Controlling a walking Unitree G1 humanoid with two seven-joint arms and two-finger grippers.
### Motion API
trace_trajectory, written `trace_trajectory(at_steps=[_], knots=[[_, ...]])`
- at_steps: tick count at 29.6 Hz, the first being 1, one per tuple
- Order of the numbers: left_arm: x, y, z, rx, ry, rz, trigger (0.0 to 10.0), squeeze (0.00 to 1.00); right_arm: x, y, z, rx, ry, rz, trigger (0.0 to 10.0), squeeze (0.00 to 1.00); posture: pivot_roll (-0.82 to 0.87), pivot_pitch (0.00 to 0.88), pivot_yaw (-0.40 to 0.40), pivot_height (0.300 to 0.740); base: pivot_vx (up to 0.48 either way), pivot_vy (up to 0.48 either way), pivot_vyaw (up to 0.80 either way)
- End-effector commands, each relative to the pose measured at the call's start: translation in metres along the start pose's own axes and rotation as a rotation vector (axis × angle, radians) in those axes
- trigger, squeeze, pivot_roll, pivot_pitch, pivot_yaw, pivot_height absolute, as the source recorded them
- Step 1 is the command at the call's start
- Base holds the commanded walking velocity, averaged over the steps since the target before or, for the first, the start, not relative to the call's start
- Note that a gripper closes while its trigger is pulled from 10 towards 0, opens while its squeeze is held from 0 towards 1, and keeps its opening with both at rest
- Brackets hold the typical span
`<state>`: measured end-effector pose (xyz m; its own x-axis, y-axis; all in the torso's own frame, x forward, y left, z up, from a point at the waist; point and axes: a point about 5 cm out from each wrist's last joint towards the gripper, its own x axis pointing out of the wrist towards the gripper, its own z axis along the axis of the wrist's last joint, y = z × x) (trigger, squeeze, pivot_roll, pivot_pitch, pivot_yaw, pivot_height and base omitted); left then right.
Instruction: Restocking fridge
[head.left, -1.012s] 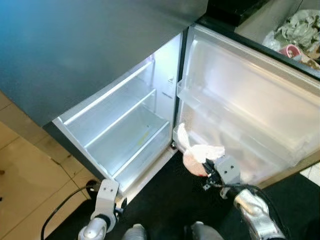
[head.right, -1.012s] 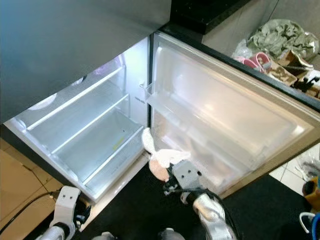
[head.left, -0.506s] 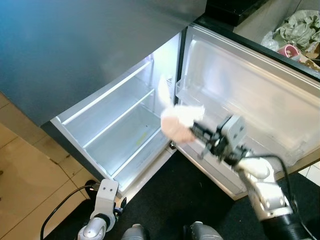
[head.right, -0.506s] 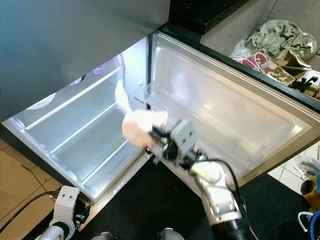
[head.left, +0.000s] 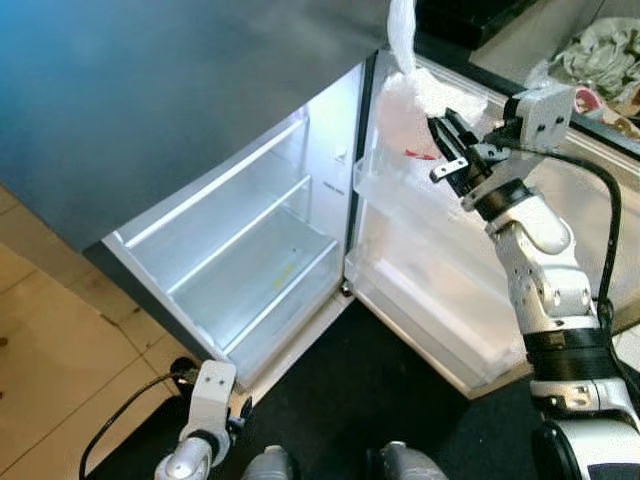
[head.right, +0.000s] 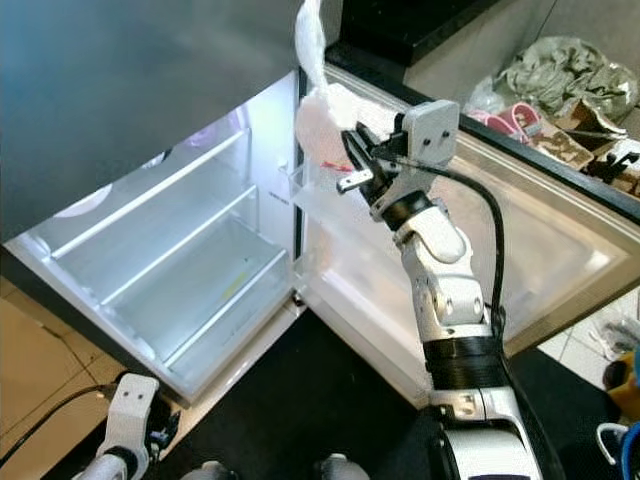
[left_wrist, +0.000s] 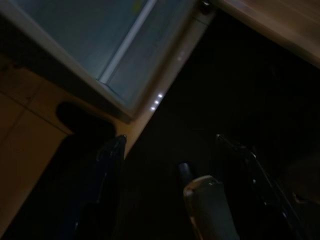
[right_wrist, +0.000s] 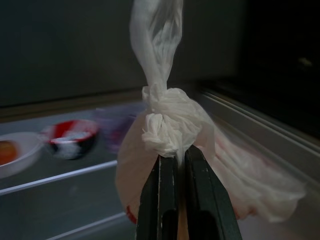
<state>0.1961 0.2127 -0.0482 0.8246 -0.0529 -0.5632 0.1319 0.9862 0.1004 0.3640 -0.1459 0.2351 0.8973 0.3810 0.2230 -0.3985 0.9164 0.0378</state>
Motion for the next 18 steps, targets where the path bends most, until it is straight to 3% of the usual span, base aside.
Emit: trace_trajectory(at_steps=[1,4,5,12,13,18], knots=[[-0.004,-0.007,-0.010,-0.011,0.032,-0.010,10.0,0.00,0.005,-0.009,0.004,0.073,0.000,-0.044,10.0,0.00,-0.05,0.191,-0.032,0.740,0.000,0.000,0.00],[-0.004,-0.007,-0.011,-0.011,0.032,-0.010,10.0,0.00,0.011,-0.017,0.006,0.129,0.014,-0.078,10.0,0.00,-0.05,0.190,-0.032,0.740,0.000,0.000,0.00],[-0.004,-0.007,-0.011,-0.012,0.033,-0.010,10.0,0.00,0.014,-0.024,0.005,0.192,0.039,-0.110,10.0,0.00,-0.05,0.191,-0.033,0.740,0.000,0.000,0.00],[-0.005,-0.007,-0.011,-0.012,0.031,-0.007,10.0,0.00,0.021,-0.041,-0.002,0.305,0.097,-0.191,10.0,0.00,-0.04,0.195,-0.036,0.740,0.000,0.000,0.00],[-0.005,-0.007,-0.011,-0.011,0.031,-0.006,10.0,0.00,0.022,-0.044,-0.003,0.366,0.111,-0.209,10.0,0.00,-0.04,0.199,-0.034,0.740,0.000,0.000,0.00],[-0.009,-0.008,-0.016,-0.003,0.040,-0.013,10.0,0.00,0.030,-0.040,-0.007,0.408,0.177,-0.121,10.0,0.00,-0.05,0.206,-0.034,0.740,0.000,0.000,0.00]])
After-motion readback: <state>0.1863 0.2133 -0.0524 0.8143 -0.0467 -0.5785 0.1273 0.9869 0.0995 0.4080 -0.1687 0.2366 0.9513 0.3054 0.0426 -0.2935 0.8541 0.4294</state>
